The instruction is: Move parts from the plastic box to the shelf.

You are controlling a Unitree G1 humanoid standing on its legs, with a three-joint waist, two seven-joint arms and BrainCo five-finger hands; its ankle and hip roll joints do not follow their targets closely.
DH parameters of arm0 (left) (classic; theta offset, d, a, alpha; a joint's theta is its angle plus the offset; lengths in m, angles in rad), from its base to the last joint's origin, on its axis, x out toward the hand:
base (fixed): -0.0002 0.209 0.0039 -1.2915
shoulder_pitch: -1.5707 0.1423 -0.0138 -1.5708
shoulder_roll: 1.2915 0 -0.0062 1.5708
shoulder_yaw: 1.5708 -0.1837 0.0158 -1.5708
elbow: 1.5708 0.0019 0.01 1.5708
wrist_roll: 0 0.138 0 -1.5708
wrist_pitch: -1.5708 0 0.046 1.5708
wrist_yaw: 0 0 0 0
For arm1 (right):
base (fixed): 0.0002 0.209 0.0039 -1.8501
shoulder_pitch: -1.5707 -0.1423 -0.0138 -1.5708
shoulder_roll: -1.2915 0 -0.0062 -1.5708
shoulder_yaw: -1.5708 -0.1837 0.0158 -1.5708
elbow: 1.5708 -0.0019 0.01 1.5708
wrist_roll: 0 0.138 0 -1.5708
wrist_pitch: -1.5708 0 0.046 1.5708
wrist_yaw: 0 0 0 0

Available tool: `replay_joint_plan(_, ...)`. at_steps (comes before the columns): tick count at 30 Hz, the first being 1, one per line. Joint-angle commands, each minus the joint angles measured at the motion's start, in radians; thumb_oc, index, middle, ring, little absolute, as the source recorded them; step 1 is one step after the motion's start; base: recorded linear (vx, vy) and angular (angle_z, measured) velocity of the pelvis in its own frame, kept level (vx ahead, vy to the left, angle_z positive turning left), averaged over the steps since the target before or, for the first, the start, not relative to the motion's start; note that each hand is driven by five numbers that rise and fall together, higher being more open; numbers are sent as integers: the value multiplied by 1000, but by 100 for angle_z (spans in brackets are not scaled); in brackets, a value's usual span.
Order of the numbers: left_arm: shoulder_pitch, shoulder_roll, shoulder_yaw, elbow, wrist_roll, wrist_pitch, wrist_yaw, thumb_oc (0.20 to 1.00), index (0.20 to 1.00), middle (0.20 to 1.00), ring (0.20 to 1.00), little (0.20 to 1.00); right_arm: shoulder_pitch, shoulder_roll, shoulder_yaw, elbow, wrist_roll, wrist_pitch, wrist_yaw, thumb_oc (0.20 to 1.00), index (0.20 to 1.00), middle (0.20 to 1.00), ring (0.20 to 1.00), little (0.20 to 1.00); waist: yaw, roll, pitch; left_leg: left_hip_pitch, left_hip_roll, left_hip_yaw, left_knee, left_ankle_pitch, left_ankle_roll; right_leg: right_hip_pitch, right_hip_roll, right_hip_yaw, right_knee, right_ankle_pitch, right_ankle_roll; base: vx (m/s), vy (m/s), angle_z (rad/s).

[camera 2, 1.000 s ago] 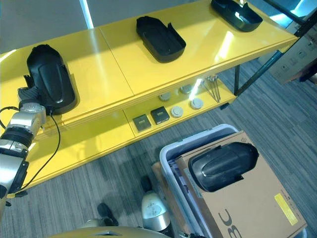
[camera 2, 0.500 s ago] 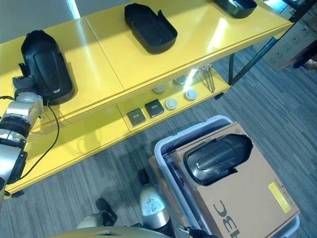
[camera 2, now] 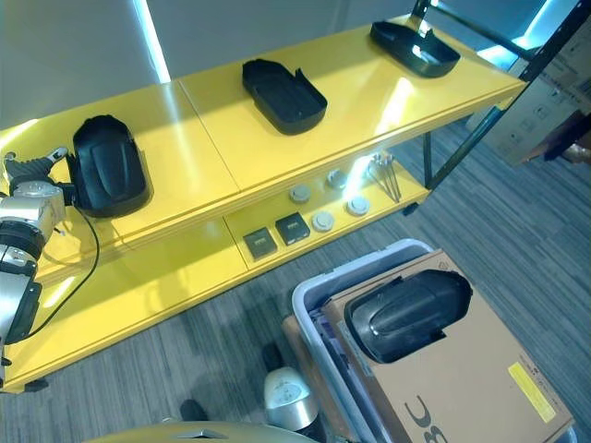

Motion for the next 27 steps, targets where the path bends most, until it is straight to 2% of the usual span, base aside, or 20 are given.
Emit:
replay_joint_plan(1, -1, 80, 50, -48, -31, -184, 49, 1000, 1000, 1000, 1000, 1000, 45, -29, 6, 33, -29, -15, -16, 1000, 1000, 1000, 1000, 1000, 0, 6, -12, -77, 49, -42, 127, -69, 9, -2, -54, -32, 80, -134, 72, 41, 26, 5)
replay_joint_plan(3, 5, 74, 54, -119, -36, -263, 81, 1000, 1000, 1000, 1000, 1000, 51, -24, 2, 30, -35, -16, -26, 1000, 1000, 1000, 1000, 1000, 4, 7, -18, -69, 46, -43, 120, -70, 11, 6, -53, -31, 76, -133, 73, 25, 19, 6)
replay_joint_plan(5, 19, 84, 45, -302, -32, -356, 88, 1000, 1000, 1000, 1000, 1000, 63, -15, -10, 24, -31, -8, -37, 1000, 1000, 1000, 1000, 1000, 21, 13, -27, -55, 41, -45, 109, -71, 16, 19, -55, -36, 67, -130, 74, 20, 21, 6)
replay_joint_plan(6, 38, 86, 55, -383, -23, -382, 49, 1000, 1000, 1000, 1000, 1000, 70, -11, -22, 21, -32, -3, -39, 1000, 1000, 1000, 1000, 1000, 32, 16, -31, -50, 40, -48, 104, -70, 16, 25, -56, -40, 62, -127, 75, 39, 34, 10)
replay_joint_plan(7, 94, 78, 89, -557, -4, -398, -55, 1000, 1000, 1000, 1000, 1000, 77, -2, -45, 16, -37, 7, -39, 1000, 1000, 1000, 1000, 1000, 52, 19, -38, -39, 37, -55, 93, -69, 15, 38, -57, -46, 51, -126, 76, 40, 29, 9)
replay_joint_plan(9, 167, 72, 121, -749, 2, -336, -128, 1000, 1000, 1000, 1000, 1000, 82, 8, -63, 10, -50, 13, -41, 1000, 1000, 1000, 1000, 1000, 67, 18, -43, -31, 32, -59, 82, -68, 14, 48, -57, -50, 41, -125, 78, 27, 24, 9)
replay_joint_plan(11, 294, 48, 154, -962, -12, -285, -250, 1000, 1000, 1000, 1000, 1000, 95, 25, -78, -5, -56, 17, -50, 1000, 1000, 1000, 1000, 1000, 85, 14, -46, -24, 26, -66, 71, -68, 13, 58, -58, -52, 28, -123, 80, -34, 12, 3)
replay_joint_plan(12, 383, 18, 175, -1085, -3, -259, -278, 1000, 1000, 1000, 1000, 1000, 104, 36, -87, -20, -60, 22, -57, 1000, 1000, 1000, 1000, 1000, 96, 8, -44, -31, 26, -59, 67, -48, 19, 50, -57, -53, 23, -108, 73, -124, 19, 1)
replay_joint_plan(13, 562, -67, 189, -1249, 29, -253, -342, 1000, 1000, 1000, 1000, 1000, 129, 53, -100, -50, -55, 22, -72, 1000, 1000, 1000, 1000, 1000, 118, 6, -37, -35, 19, -74, 65, -50, 20, 52, -61, -58, 16, -105, 76, -127, 13, 3)
replay_joint_plan(14, 580, -76, 190, -1261, 34, -257, -346, 1000, 1000, 1000, 1000, 1000, 132, 55, -102, -52, -56, 21, -73, 1000, 1000, 1000, 1000, 1000, 120, 6, -37, -36, 18, -77, 65, -50, 21, 52, -61, -59, 16, -105, 76, -83, 64, 4)
replay_joint_plan(15, 661, -112, 185, -1284, 63, -285, -380, 1000, 1000, 1000, 1000, 1000, 148, 64, -105, -81, -54, 27, -91, 1000, 1000, 1000, 1000, 1000, 129, 6, -32, -38, 15, -84, 64, -52, 22, 54, -63, -63, 14, -105, 77, -54, 50, 11)
replay_joint_plan(17, 798, -155, 177, -1306, 55, -299, -394, 1000, 1000, 1000, 1000, 1000, 170, 69, -118, -105, -49, 24, -102, 1000, 1000, 1000, 1000, 1000, 147, 8, -26, -39, 7, -95, 59, -54, 26, 60, -66, -70, 9, -106, 78, -64, 68, 15)
replay_joint_plan(18, 854, -168, 164, -1288, 13, -296, -360, 322, 322, 322, 322, 322, 179, 69, -125, -105, -43, 18, -105, 1000, 1000, 1000, 1000, 1000, 156, 10, -27, -36, 1, -100, 51, -55, 29, 64, -68, -76, 5, -106, 79, -41, 56, 15)
replay_joint_plan(19, 871, -173, 154, -1264, -15, -307, -353, 200, 200, 200, 200, 200, 181, 70, -124, -108, -38, 20, -109, 1000, 1000, 1000, 1000, 1000, 159, 11, -28, -34, -1, -101, 47, -55, 30, 66, -69, -78, 3, -106, 80, -23, 42, 19)
replay_joint_plan(20, 887, -178, 145, -1241, -15, -307, -351, 200, 200, 200, 200, 200, 182, 71, -124, -104, -36, 18, -110, 1000, 1000, 1000, 1000, 1000, 162, 12, -30, -32, -2, -101, 43, -55, 30, 67, -70, -80, 1, -105, 81, -7, 21, 27)
replay_joint_plan(22, 934, -181, 107, -1179, 17, -367, -356, 200, 200, 200, 200, 200, 167, 71, -118, -64, -26, -4, -108, 1000, 1000, 1000, 1000, 1000, 175, 14, -33, -23, -7, -103, 30, -53, 30, 74, -74, -91, -9, -103, 84, -10, 22, 26)
replay_joint_plan(24, 942, -176, 86, -1165, 42, -400, -351, 200, 200, 200, 200, 200, 157, 70, -116, -43, -15, -15, -104, 1000, 1000, 1000, 1000, 1000, 178, 16, -35, -22, -9, -104, 23, -51, 30, 74, -75, -93, -11, -103, 86, -17, 16, 7)
replay_joint_plan(27, 934, -174, 61, -1149, 35, -427, -348, 200, 200, 200, 200, 200, 146, 66, -115, -19, -2, -28, -98, 1000, 1000, 1000, 1000, 1000, 177, 20, -35, -19, -10, -101, 19, -49, 28, 73, -76, -96, -11, -103, 89, -6, 4, 1)
